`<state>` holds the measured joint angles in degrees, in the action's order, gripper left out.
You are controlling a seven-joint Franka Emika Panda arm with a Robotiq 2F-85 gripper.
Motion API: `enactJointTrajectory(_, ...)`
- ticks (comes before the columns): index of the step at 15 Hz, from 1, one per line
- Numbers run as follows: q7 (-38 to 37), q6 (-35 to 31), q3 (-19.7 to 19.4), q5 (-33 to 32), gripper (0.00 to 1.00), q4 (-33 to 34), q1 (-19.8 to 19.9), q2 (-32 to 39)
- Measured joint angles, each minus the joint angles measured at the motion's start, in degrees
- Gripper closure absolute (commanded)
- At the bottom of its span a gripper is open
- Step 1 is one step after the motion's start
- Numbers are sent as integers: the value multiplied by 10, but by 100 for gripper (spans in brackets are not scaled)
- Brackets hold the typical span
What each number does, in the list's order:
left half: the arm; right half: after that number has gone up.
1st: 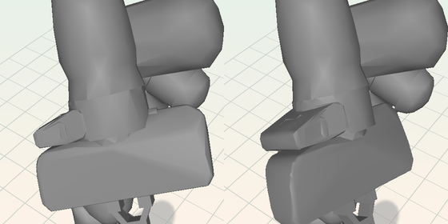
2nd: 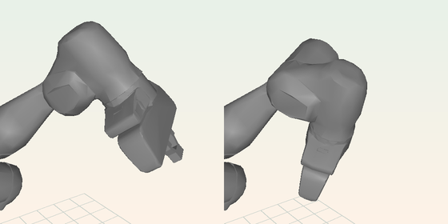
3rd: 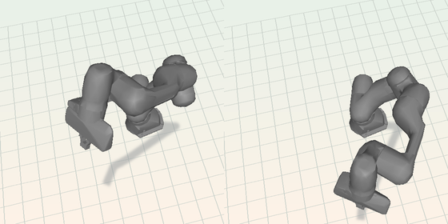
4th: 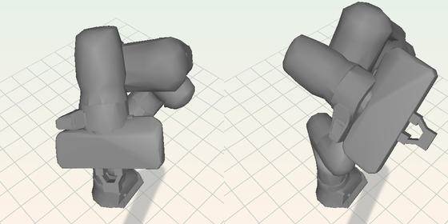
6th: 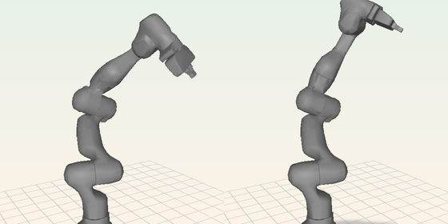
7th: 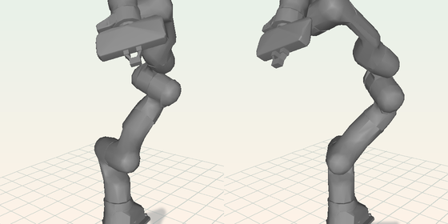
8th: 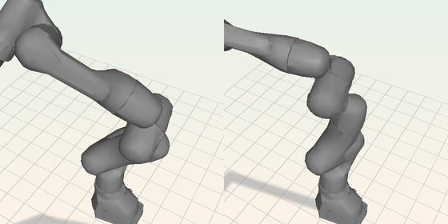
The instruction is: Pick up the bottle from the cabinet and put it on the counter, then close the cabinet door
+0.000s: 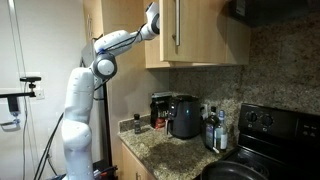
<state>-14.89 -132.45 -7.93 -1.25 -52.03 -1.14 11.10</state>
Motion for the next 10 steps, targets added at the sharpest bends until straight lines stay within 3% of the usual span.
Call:
enactJointTrajectory(9,4,-1,0,14,0,4,1,1)
enactJointTrajectory(10,11,-1,0,25,25,6,2,2)
